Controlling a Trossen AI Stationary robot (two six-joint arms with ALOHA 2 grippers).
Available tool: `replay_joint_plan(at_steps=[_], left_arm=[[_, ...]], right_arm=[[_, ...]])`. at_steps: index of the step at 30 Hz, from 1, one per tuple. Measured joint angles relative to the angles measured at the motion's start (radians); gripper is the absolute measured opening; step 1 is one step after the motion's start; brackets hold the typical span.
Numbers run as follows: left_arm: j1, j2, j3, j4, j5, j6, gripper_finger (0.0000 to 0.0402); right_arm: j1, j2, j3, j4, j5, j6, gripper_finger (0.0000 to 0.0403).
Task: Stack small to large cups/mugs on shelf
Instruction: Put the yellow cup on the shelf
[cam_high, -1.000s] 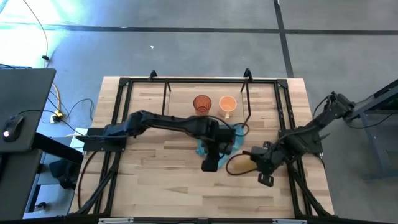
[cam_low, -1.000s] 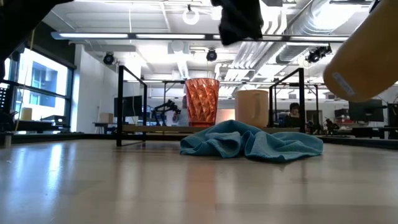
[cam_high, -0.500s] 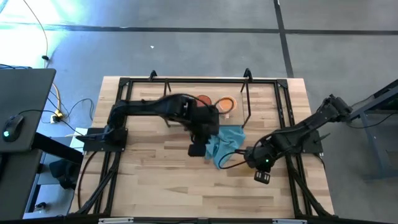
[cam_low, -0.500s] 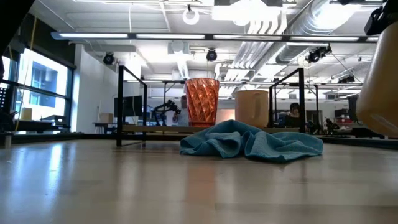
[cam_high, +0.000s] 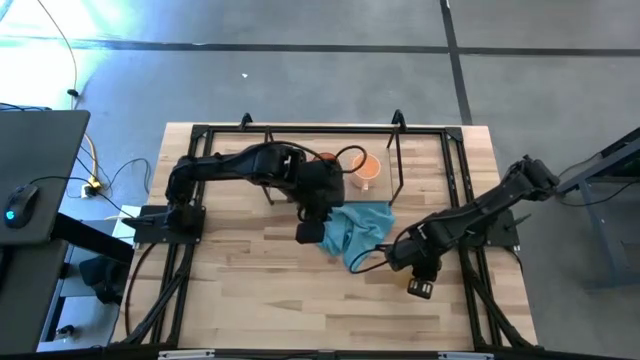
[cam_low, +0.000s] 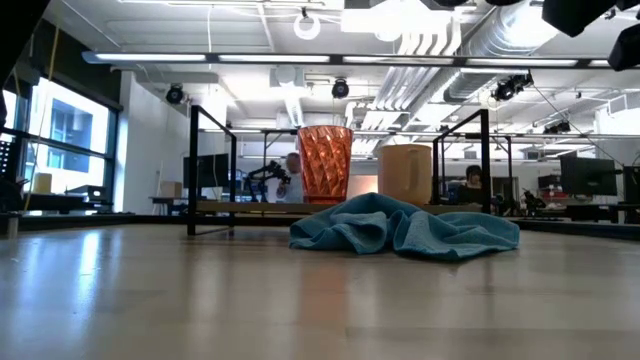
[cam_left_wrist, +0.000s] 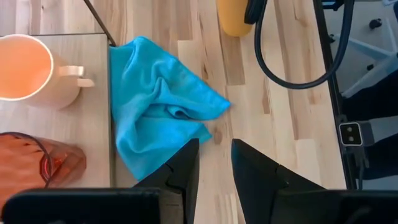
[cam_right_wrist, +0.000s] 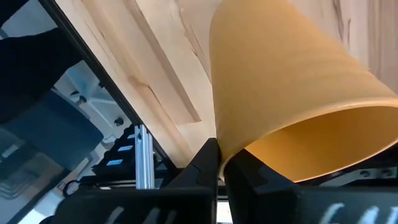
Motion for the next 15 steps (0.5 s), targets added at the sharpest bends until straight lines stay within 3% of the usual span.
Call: replay_joint_plan(at_steps=[15], left_arm=[[0.000,-0.005,0.000,-0.016,0.001,0.013,0.0083]], right_arm=[[0.001,0.084,0.002,-0.004,-0.098,-0.026,0.0000]])
